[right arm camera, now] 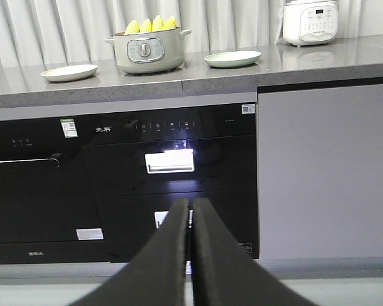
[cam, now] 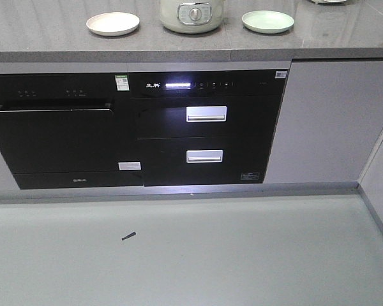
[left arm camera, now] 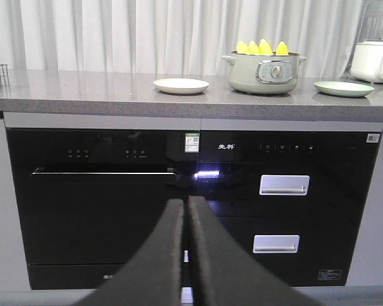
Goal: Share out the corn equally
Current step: 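Drive the base forward toward the counter with the corn pot, then drive closer and center the base on the corn pot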
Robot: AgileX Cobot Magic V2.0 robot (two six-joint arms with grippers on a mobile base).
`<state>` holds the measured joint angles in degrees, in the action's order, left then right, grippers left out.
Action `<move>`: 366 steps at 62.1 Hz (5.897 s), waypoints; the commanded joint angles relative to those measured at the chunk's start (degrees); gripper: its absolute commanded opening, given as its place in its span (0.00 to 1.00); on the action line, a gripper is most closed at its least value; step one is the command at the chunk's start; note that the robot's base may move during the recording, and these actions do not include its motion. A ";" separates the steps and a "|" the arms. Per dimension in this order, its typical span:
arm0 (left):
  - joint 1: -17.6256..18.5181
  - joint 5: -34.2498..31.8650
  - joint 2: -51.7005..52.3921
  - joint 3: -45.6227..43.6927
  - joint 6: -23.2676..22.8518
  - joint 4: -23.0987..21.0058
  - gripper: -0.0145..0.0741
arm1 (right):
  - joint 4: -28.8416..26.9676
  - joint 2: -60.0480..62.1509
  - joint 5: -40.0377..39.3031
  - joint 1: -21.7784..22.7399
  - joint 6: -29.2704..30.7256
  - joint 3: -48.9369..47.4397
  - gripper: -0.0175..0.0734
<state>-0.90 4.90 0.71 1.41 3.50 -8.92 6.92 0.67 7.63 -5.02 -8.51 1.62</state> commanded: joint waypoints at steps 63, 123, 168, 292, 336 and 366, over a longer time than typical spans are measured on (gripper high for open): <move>-0.01 -3.94 0.80 -1.29 -0.03 -0.60 0.16 | 0.27 0.31 -4.23 0.43 0.28 1.07 0.19; -0.01 -3.94 0.80 -1.29 -0.03 -0.60 0.16 | 0.27 0.31 -4.23 0.43 0.28 1.07 0.19; -0.01 -3.94 0.80 -1.29 -0.03 -0.60 0.16 | 0.27 0.31 -4.23 0.43 0.28 1.07 0.19; -0.01 -3.94 0.80 -1.29 -0.03 -0.60 0.16 | 0.27 0.31 -4.23 0.43 0.28 1.07 0.19; -0.01 -3.94 0.80 -1.29 -0.03 -0.60 0.16 | 0.27 0.31 -4.23 0.43 0.28 1.07 0.19; -0.01 -3.94 0.80 -1.29 -0.03 -0.60 0.16 | 0.27 0.31 -4.23 0.43 0.28 1.07 0.19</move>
<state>-0.90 4.90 0.71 1.41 3.50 -8.92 6.92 0.67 7.63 -5.02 -8.51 1.62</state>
